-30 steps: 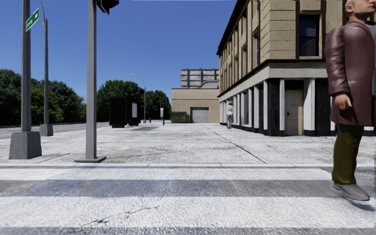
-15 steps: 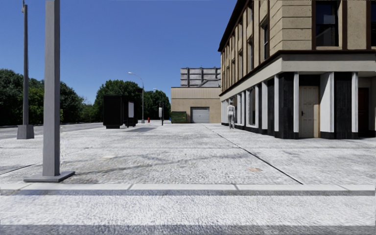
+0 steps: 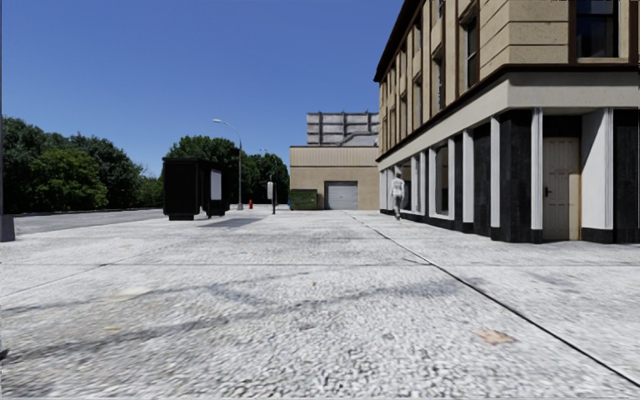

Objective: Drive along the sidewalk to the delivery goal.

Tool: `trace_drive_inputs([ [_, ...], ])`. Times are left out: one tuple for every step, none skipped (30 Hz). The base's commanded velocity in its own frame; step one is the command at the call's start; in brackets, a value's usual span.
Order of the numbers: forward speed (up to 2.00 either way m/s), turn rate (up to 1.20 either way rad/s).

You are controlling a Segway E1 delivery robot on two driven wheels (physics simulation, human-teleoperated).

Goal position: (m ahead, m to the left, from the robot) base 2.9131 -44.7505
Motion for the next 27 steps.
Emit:
trace_drive_inputs([
  [1.99,0.00],
  [1.87,0.00],
  [1.65,0.00],
  [1.51,0.00],
  [1.42,0.00],
  [1.36,0.00],
  [1.32,0.00],
  [1.32,0.00],
  [1.26,0.00],
  [1.23,0.00],
  [1.16,0.00],
  [1.11,0.00],
  [1.05,0.00],
  [1.01,0.00],
  [0.99,0.00],
  [0.98,0.00],
  [0.98,0.00],
  [0.98,0.00],
  [0.98,0.00],
  [0.98,0.00],
  [0.98,0.00],
  [0.98,0.00],
  [1.00,0.00],
  [1.08,0.00],
  [1.20,0.00],
  [1.22,0.00],
  [1.24,0.00],
])
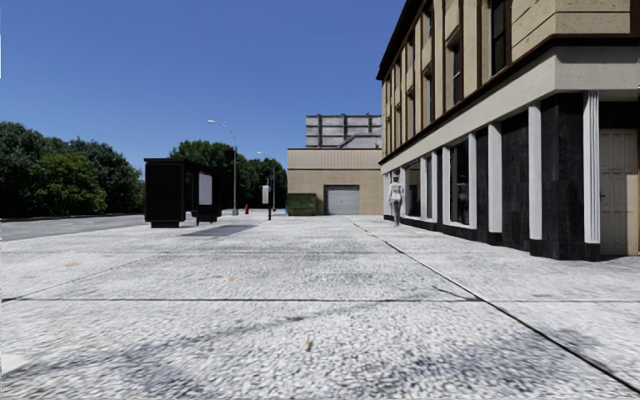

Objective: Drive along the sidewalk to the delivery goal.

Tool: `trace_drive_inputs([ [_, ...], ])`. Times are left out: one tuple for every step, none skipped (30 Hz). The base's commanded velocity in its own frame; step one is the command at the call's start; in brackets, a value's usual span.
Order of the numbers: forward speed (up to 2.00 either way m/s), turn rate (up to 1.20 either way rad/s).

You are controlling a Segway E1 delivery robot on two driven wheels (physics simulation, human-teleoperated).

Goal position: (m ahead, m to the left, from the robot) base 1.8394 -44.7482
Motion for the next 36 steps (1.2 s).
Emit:
trace_drive_inputs([
  [1.24,0.00],
  [1.24,0.00],
  [1.24,0.00],
  [1.24,0.00],
  [1.24,0.00],
  [1.24,0.00],
  [1.24,0.00],
  [1.24,0.00],
  [1.24,0.00],
  [1.24,0.00],
  [1.24,0.00],
  [1.24,0.00],
  [1.24,0.00],
  [1.25,0.00],
  [1.25,0.00],
  [1.25,0.00],
  [1.25,0.00],
  [1.25,0.00],
  [1.25,0.00],
  [1.25,0.00],
  [1.25,0.00],
  [1.24,-0.17],
  [1.19,-0.29],
  [1.18,-0.36],
  [1.18,-0.36],
  [1.17,-0.46],
  [1.17,-0.56],
  [1.17,-0.63],
  [1.17,-0.67],
  [1.17,-0.69],
  [1.17,-0.69],
  [1.17,-0.69],
  [1.17,-0.70],
  [1.17,-0.70],
  [1.17,-0.70],
  [1.17,-0.70],
])
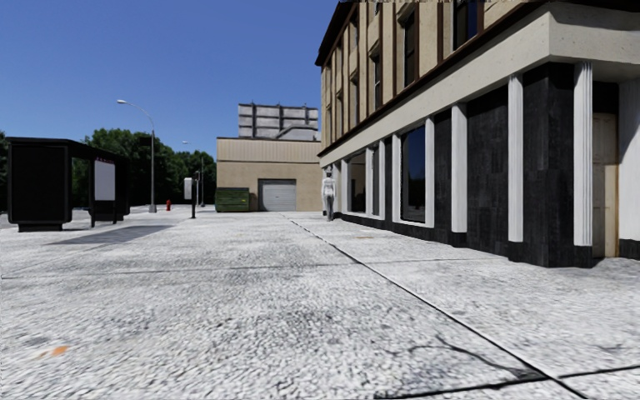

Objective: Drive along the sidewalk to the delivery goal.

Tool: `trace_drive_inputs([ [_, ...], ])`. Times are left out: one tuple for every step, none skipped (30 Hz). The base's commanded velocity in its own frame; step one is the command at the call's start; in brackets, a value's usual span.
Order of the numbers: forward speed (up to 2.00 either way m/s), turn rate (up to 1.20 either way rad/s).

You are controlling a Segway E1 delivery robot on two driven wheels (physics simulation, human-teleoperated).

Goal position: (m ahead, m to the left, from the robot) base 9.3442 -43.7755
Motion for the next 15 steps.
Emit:
trace_drive_inputs([
  [1.17,-0.70],
  [1.17,-0.70],
  [1.17,-0.70],
  [1.17,-0.70],
  [1.17,-0.70],
  [1.17,-0.70],
  [1.17,-0.70],
  [1.17,-0.70],
  [1.17,-0.70],
  [1.17,-0.70],
  [1.17,-0.70],
  [1.17,-0.70],
  [1.17,-0.70],
  [1.17,-0.70],
  [1.17,-0.70],
])
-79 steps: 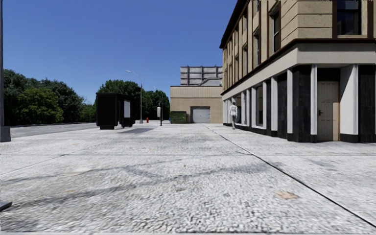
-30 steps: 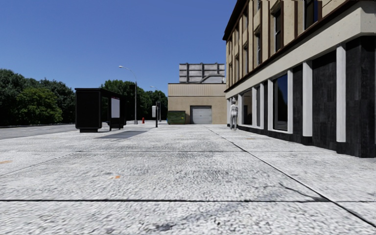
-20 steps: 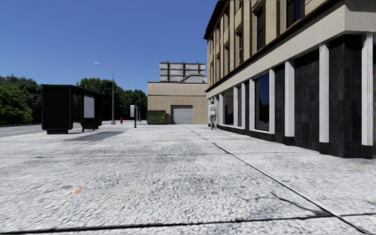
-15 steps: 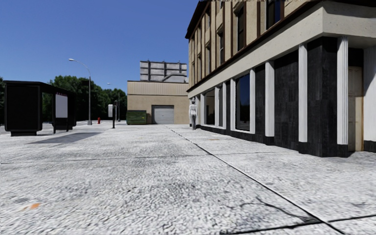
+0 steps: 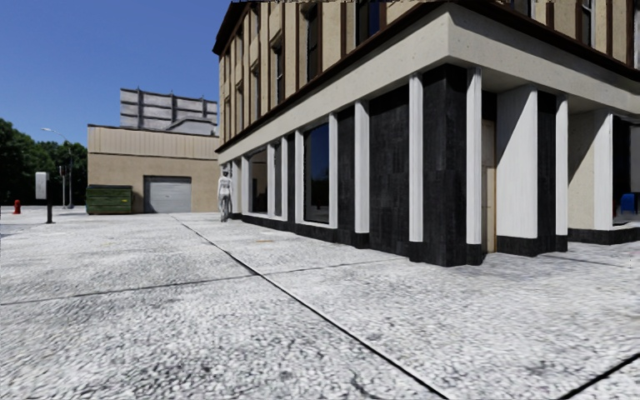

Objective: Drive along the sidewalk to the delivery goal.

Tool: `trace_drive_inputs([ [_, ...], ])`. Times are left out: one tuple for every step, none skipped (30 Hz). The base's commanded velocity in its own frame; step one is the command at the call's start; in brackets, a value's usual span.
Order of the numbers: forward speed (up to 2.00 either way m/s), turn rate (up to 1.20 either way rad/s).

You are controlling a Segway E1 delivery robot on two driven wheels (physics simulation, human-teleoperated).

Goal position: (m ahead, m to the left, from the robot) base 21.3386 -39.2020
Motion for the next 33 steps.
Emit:
trace_drive_inputs([
  [1.18,-0.70],
  [1.18,-0.70],
  [1.18,-0.70],
  [1.18,-0.70],
  [1.19,-0.70],
  [1.19,-0.70],
  [1.19,-0.70],
  [1.21,-0.70],
  [1.22,-0.70],
  [1.22,-0.70],
  [1.23,-0.70],
  [1.23,-0.70],
  [1.25,-0.70],
  [1.26,-0.70],
  [1.27,-0.70],
  [1.27,-0.70],
  [1.28,-0.70],
  [1.28,-0.70],
  [1.28,-0.70],
  [1.28,-0.70],
  [1.29,-0.70],
  [1.29,-0.70],
  [1.29,-0.70],
  [1.30,-0.70],
  [1.31,-0.70],
  [1.31,-0.70],
  [1.31,-0.69],
  [1.31,-0.69],
  [1.31,-0.69],
  [1.31,-0.69],
  [1.31,-0.69],
  [1.31,-0.69],
  [1.31,-0.69],
])
